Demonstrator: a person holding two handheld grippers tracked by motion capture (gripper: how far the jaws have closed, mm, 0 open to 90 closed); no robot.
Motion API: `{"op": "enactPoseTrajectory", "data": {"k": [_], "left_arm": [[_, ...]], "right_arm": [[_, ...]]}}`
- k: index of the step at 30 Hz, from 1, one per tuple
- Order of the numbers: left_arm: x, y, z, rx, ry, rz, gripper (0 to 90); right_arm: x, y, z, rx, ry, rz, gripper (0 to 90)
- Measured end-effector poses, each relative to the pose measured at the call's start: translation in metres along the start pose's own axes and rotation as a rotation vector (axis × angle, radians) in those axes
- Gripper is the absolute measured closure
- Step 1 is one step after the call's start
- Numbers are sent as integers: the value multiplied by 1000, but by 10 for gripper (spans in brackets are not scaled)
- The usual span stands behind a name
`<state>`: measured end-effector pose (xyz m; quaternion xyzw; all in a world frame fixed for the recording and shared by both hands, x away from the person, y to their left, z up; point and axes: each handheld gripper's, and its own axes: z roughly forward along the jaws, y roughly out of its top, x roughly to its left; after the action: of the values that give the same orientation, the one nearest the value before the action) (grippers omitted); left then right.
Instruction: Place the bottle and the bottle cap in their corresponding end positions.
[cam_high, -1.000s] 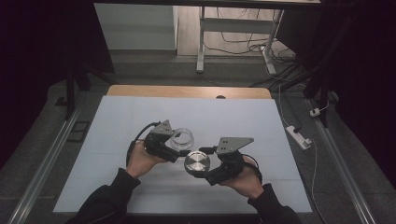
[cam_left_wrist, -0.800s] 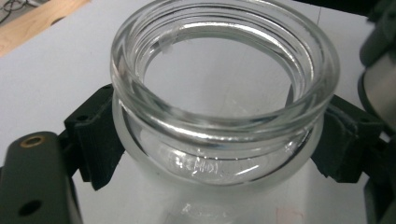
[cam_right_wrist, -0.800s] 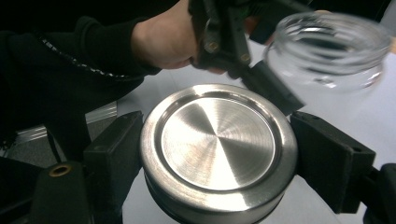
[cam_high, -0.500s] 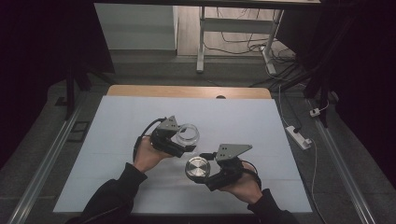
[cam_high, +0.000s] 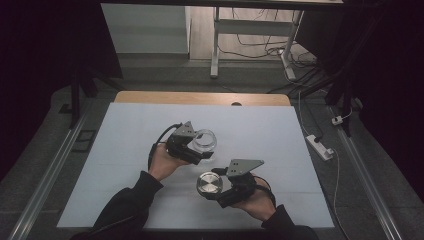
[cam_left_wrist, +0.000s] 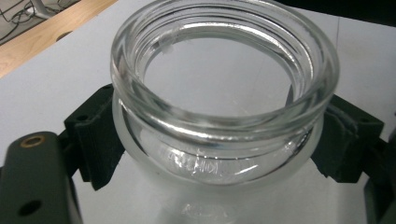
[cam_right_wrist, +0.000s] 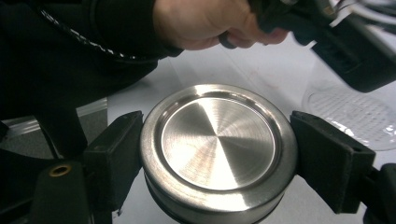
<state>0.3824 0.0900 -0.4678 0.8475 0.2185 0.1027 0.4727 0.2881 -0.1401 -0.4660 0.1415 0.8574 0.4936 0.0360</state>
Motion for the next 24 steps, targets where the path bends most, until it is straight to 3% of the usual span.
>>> {"op": "enactPoseTrajectory", "data": {"k": [24], "left_arm": [[25, -18, 17, 10, 61, -45, 156]], "right_arm": [[-6, -26, 40, 91, -32, -44, 200]]}}
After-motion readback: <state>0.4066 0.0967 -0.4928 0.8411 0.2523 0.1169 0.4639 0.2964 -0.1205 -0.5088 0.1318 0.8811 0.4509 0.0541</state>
